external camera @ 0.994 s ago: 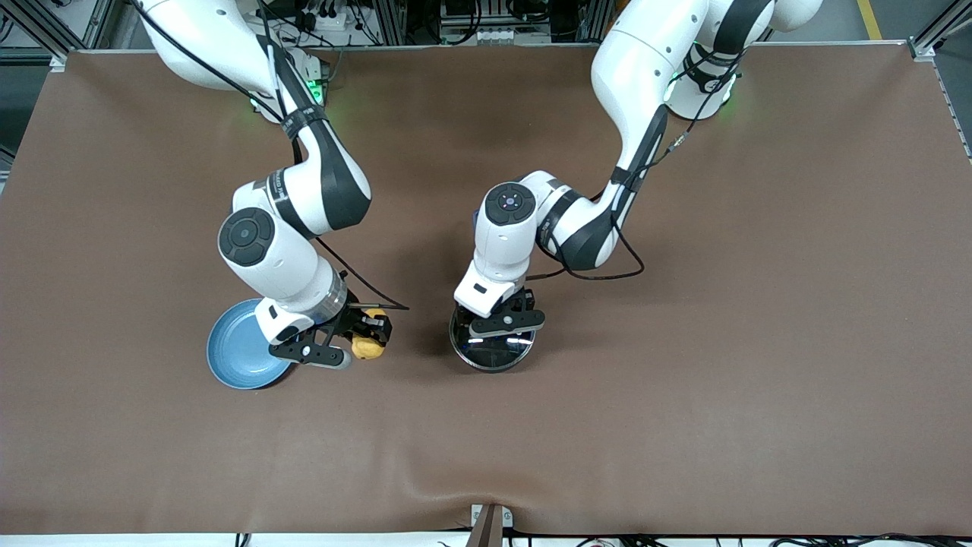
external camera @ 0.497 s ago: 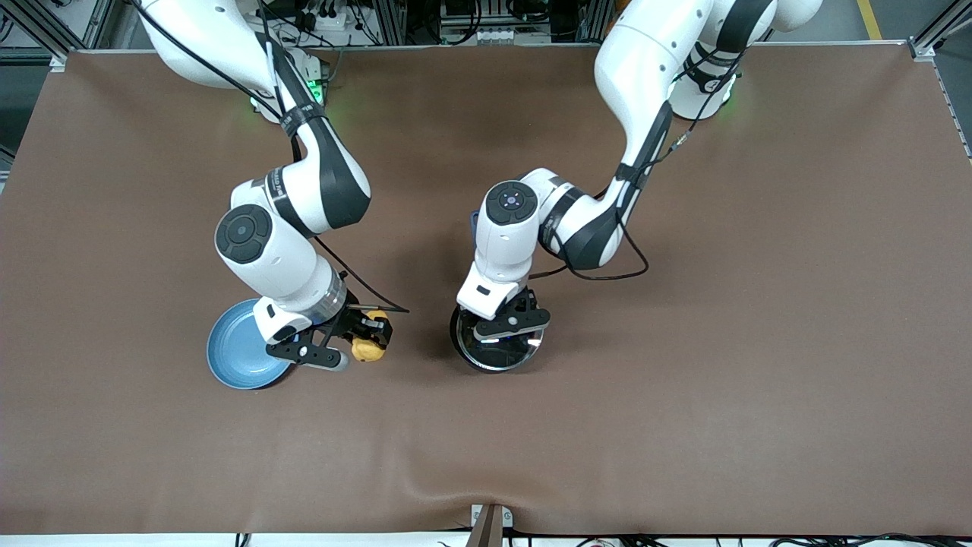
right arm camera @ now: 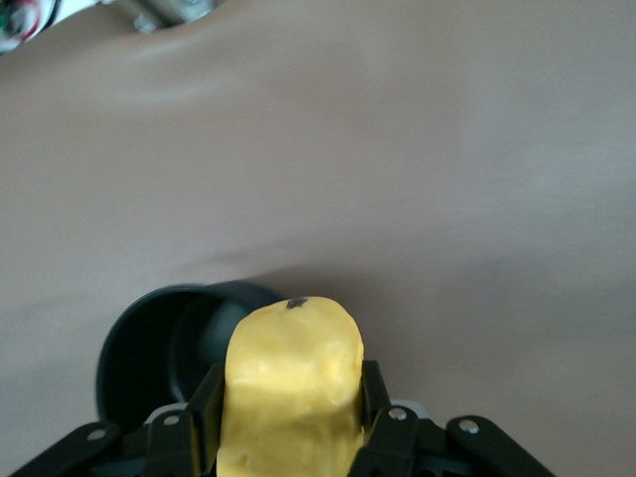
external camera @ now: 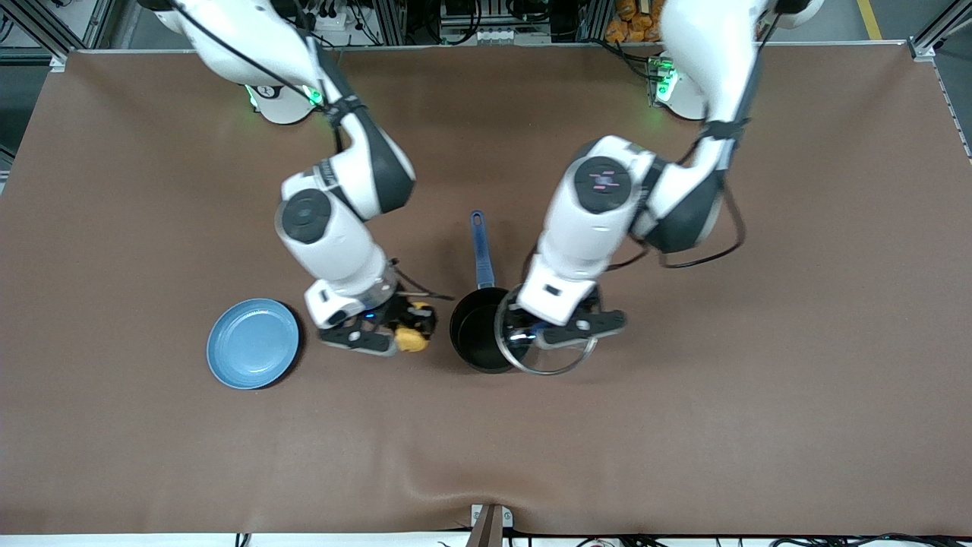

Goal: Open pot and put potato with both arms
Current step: 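Lift the lid by its knob with the left gripper while the right carries potato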

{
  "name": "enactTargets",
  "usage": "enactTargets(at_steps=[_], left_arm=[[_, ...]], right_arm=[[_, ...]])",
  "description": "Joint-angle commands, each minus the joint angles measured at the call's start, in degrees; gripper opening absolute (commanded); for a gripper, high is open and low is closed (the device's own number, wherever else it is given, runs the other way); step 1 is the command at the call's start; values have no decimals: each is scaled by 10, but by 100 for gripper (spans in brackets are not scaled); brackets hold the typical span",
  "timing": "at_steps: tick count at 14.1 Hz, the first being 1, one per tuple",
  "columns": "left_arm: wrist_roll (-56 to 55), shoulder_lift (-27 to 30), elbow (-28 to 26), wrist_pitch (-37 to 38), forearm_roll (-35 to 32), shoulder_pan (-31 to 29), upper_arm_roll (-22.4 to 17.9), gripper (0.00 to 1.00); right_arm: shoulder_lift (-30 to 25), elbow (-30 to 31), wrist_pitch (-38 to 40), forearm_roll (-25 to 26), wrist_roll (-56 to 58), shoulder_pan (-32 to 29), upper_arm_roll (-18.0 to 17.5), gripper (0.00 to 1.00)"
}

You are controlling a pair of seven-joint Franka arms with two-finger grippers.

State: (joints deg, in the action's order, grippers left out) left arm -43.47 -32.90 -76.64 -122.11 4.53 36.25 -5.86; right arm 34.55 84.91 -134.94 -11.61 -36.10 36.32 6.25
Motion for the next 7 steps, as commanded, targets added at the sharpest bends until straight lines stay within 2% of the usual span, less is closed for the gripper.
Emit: enactTargets(at_steps=[1,4,6,7], left_arm=[[72,86,-131,-17,15,-36,5,13],[165,149,-262,-87,29,-90,9,13],[233,182,-373,-203,44,-124,13,13],[260,184,-405,-244,50,-136,13,13]], right_arm=[[42,-61,0,-1,0,20,7,9],[74,-93,-1,-1,30,38,7,8],[104,-122,-12,-1,39,44,7,8],[118,-134,-13,-1,45,50,7,7]])
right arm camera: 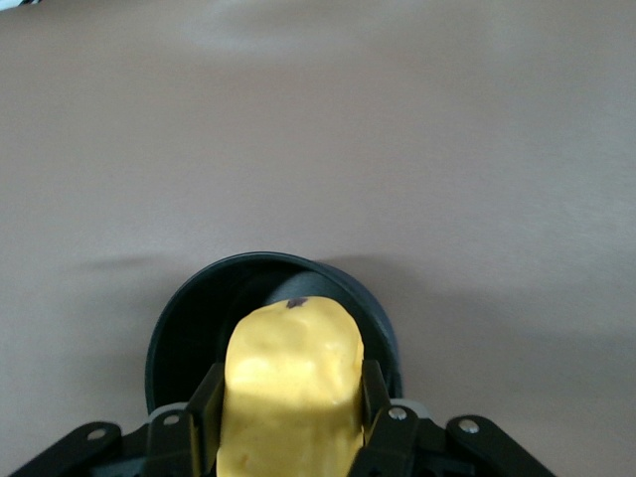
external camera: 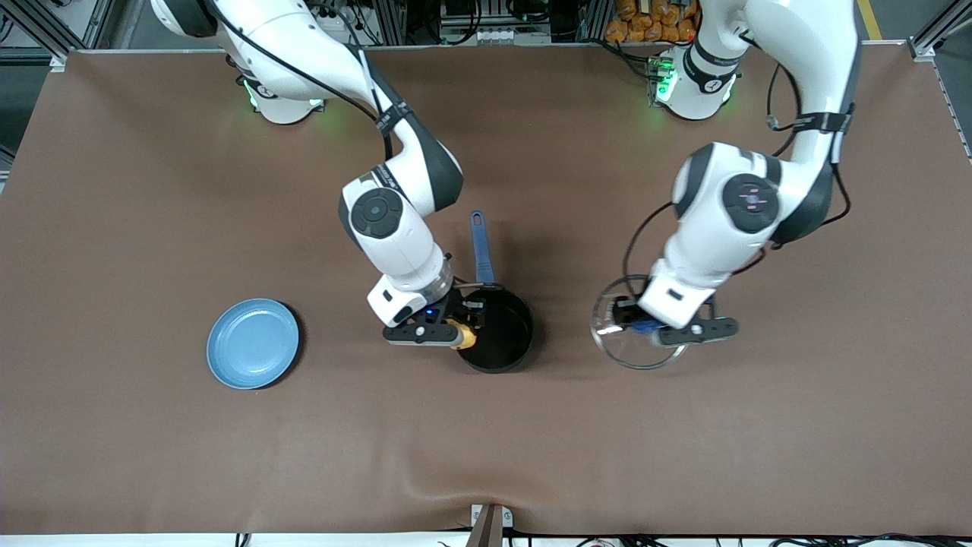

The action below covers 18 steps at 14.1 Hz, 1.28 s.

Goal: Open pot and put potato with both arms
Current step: 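Move the lid aside with the left gripper while the right holds potato over pot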

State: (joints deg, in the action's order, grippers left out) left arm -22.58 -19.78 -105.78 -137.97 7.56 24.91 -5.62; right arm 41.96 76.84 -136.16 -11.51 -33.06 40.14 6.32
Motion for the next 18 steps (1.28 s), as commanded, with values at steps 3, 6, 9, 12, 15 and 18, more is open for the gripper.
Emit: enactTargets(at_steps=[3,6,9,12,15,18], left_arm=[[117,28,-128,-102,24,-46,10,13],[162,14,-146,-118,24,-72,10,13],[185,-14,-152,-142,24,-85,11,13],[192,-38,-152,-159,24,-86,11,13],[192,-53,-149,-167,24,-86,11,27],[192,-63,-145,-170,24,-83,11,77]], right_arm=[[77,-82,-1,-1,22,23,6,7],[92,-84,-2,-1,33,28,6,7],[109,-83,-18,-1,29,38,6,7],[128,-83,-48,-1,29,41,6,7],[141,-83,-66,-1,28,48,7,7],[152,-83,-81,-1,28,49,7,7]])
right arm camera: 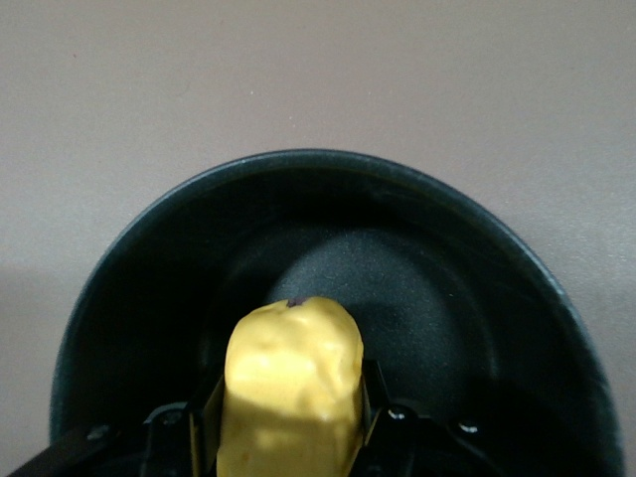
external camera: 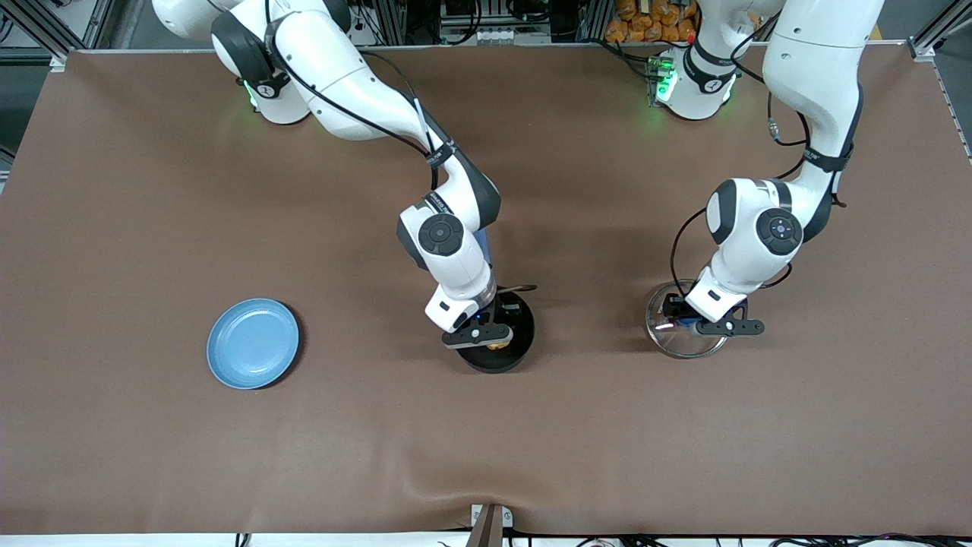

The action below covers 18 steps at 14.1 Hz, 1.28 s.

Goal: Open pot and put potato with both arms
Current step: 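Move the lid aside with the left gripper while the right holds potato over pot, then lower the lid onto the table and open the left gripper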

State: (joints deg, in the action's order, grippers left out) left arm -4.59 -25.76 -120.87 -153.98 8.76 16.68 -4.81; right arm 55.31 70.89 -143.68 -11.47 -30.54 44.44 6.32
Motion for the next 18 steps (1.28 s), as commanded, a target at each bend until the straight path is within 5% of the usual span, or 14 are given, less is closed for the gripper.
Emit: enactTargets(at_steps=[1,5,7,8,10,15,18], left_arm=[[12,-3,6,-11,12,0,3,94],[10,4,6,-11,12,5,2,100],[6,33,6,-2,12,5,3,100],[3,55,6,18,12,4,3,100],[2,105,18,94,9,-2,2,100],[2,189,132,354,2,-25,-3,100],[0,188,239,507,-78,-24,1,100]], right_arm=[[20,-23,-5,-1,3,5,7,7],[30,-23,-21,-1,2,5,7,9],[29,-23,-21,-2,2,4,7,38],[27,-23,-20,-4,2,3,7,73],[18,-23,-16,-3,2,-1,7,100],[-28,-19,36,-2,7,-10,11,100],[-59,-20,104,-3,8,-13,35,100]])
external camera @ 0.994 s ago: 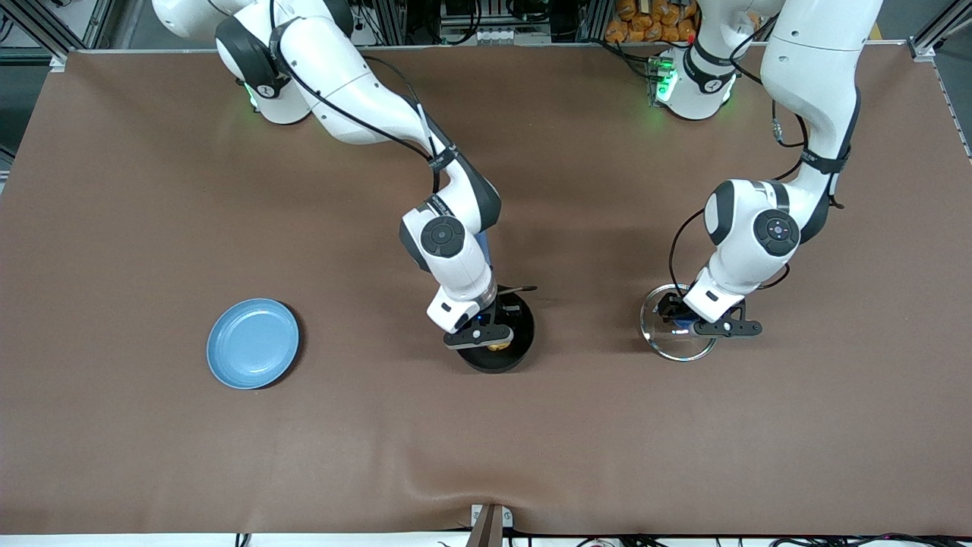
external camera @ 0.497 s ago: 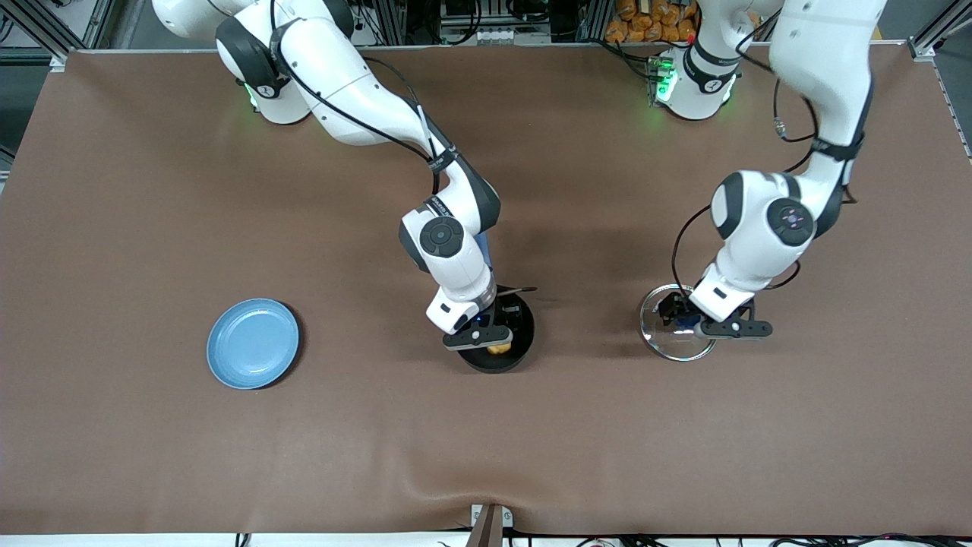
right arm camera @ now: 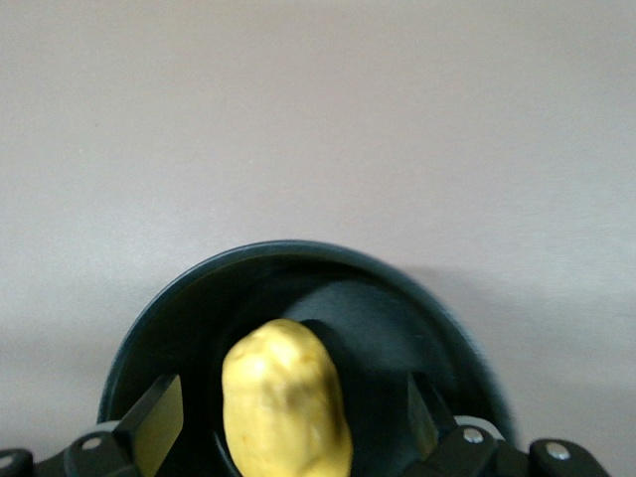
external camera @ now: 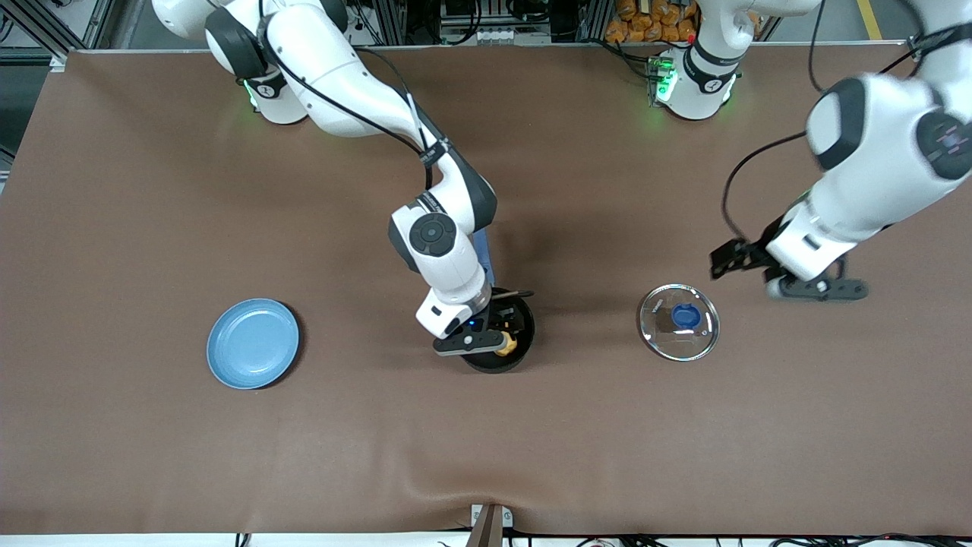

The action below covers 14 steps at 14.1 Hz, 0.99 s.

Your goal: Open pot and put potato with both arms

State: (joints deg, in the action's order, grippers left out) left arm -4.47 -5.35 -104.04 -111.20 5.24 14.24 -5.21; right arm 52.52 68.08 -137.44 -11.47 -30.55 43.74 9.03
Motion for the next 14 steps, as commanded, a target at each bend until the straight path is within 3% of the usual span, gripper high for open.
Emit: enactTargets(at_steps=[1,5,7,14], left_arm=[[2,-16,95,113,-54,0,4,100],[-1,-12,183,221,-58,-1,1,100],[1,-12,226,259,-61,-3,0,100],[-42,-31,276,274,-51,-1,-21,100]], right_arm=[[-37,7,74,-5,8,-7,19,100],[-119,10,166,-7,8,-33,68,100],[-153,11,223,-3,15,-70,75,100],[-261,30,385,4,152,-180,85,100]])
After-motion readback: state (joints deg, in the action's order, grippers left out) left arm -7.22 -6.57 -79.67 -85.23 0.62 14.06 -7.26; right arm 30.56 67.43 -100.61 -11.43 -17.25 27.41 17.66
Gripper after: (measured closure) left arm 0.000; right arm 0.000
